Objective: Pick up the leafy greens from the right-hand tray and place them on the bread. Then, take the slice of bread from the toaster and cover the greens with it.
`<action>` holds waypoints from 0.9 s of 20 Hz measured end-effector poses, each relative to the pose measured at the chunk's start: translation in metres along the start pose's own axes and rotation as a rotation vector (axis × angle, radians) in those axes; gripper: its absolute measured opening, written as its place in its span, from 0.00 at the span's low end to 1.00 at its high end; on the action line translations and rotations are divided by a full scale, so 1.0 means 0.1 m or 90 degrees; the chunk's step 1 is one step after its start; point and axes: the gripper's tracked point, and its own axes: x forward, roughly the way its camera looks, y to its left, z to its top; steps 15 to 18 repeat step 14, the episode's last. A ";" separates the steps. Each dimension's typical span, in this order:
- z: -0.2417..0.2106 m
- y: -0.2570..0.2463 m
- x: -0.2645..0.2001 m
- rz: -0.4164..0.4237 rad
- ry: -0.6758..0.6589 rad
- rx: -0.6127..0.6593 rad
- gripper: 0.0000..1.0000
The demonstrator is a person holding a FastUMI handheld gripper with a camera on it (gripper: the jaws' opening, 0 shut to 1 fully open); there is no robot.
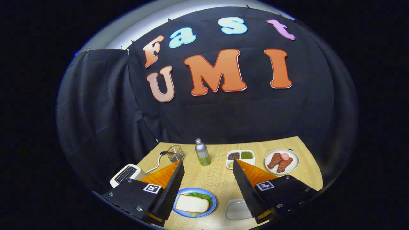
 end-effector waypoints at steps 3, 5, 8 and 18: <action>0.37 -0.07 -0.20 -0.022 -0.069 -0.025 0.92; 0.57 -0.12 -0.33 -0.037 -0.111 -0.046 0.93; 0.82 -0.13 -0.53 -0.054 -0.162 -0.081 0.94; 1.16 -0.16 -0.83 -0.081 -0.220 -0.123 0.96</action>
